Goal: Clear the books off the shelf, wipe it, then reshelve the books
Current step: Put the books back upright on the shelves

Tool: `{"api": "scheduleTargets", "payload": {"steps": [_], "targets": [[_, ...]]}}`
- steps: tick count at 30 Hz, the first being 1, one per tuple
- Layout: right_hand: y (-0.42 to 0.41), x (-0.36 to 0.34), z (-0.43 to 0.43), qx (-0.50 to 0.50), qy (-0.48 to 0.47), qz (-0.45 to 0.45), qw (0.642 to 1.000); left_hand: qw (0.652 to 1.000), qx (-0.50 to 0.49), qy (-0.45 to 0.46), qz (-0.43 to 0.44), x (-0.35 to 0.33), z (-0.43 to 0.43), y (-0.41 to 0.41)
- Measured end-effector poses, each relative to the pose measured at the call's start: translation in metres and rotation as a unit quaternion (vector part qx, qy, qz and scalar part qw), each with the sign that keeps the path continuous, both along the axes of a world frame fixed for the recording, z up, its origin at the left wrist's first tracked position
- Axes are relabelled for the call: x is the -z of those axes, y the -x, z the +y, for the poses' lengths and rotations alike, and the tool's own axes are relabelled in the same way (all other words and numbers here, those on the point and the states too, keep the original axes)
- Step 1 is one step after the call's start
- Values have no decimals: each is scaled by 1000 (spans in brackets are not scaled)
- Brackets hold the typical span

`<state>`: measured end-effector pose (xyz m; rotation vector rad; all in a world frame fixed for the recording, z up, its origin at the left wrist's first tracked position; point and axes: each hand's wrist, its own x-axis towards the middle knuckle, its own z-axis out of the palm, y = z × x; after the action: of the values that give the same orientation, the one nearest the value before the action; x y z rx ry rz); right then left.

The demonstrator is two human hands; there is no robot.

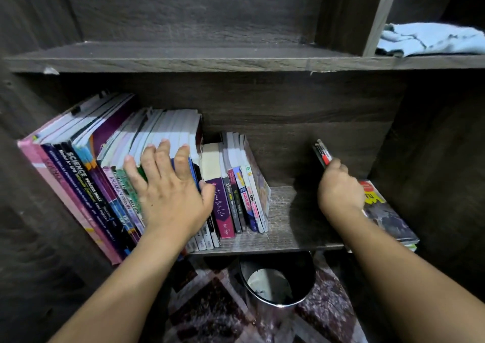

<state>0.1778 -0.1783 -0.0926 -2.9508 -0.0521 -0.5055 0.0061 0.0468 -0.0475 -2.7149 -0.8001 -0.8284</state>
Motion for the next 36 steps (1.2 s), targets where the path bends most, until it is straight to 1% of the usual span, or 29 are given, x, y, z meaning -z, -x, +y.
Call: {"api": "scheduleTargets", "payload": {"steps": [2,4,5,7,9,11,13,16,19,24,25,26,27,29,30,31,33,36], "targets": [[21,-19,10,-21,-58,-35,998,1000,-5,4,4,-2,-2,0],[37,-26,18,-51,-147,-86,984,1000,-5,8,5,-2,-3,0],[43,-25,21,-74,-211,-103,969,1000,-2,10,1,-3,-3,0],[51,-15,28,-146,-326,-134,924,1000,6,12,-2,-2,-2,2],[54,-1,39,-227,-381,-158,882,1000,12,15,-3,-1,-1,3],[51,17,53,-290,-420,-125,851,1000,16,15,-6,-2,0,3],[47,38,66,-323,-430,-45,842,1000,17,13,-6,-2,1,3],[48,66,72,-324,-406,94,849,999,26,14,-18,0,2,2],[45,69,66,-352,-375,166,841,999,34,17,-29,1,3,1],[41,60,46,-384,-296,187,855,999,32,15,-34,2,3,-1],[41,58,41,-382,-274,180,864,999,31,16,-35,3,3,-1],[38,57,36,-369,-239,168,882,999,31,16,-35,2,3,-1],[33,57,30,-344,-185,154,908,999,31,17,-34,2,3,0],[21,59,18,-249,-40,140,957,999,30,19,-32,2,3,0],[14,62,10,-191,18,148,970,999,31,20,-32,2,3,0],[7,65,2,-137,56,158,976,999,32,20,-32,2,3,0],[-7,75,-15,-46,84,176,980,999,35,20,-34,2,3,0],[-23,88,-41,27,63,209,975,998,39,22,-40,3,3,1]]}}
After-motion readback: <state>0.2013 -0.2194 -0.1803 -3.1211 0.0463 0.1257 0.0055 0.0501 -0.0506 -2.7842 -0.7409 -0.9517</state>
